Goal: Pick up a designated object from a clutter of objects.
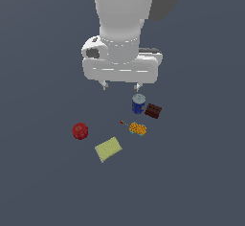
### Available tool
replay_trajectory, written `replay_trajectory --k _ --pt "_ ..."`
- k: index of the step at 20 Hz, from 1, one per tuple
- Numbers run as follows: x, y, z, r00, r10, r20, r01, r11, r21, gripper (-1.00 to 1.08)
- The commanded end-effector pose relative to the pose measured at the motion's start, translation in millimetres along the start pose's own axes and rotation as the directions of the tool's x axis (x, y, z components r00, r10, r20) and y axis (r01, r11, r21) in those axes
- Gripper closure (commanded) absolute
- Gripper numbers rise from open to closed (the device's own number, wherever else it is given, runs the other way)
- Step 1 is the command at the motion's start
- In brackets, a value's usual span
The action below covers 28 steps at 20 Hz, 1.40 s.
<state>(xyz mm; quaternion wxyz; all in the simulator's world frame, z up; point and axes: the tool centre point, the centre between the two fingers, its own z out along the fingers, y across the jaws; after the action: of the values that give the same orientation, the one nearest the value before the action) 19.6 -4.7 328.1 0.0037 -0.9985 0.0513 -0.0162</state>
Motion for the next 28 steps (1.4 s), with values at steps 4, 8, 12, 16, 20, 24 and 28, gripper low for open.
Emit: replay_trajectory --k 4,8,12,16,20,24,28 --pt "17 3 30 0.994 0.111 0.010 -0.111 0.994 0.016 -0.92" --pt "33 8 62 0.974 0.224 0.020 -0.225 0.974 0.024 -0.92" --pt "49 14 101 0.935 0.352 0.031 -0.353 0.935 0.026 -0.92" --pt "61 22 142 0.880 0.474 0.038 -0.475 0.880 0.019 -0.92" --pt "71 31 183 0.810 0.585 0.038 -0.586 0.810 0.006 -0.92" --pt "76 40 217 0.743 0.669 0.033 -0.669 0.743 -0.008 -0.92" --pt "79 47 243 0.687 0.726 0.025 -0.726 0.688 -0.019 -0.92"
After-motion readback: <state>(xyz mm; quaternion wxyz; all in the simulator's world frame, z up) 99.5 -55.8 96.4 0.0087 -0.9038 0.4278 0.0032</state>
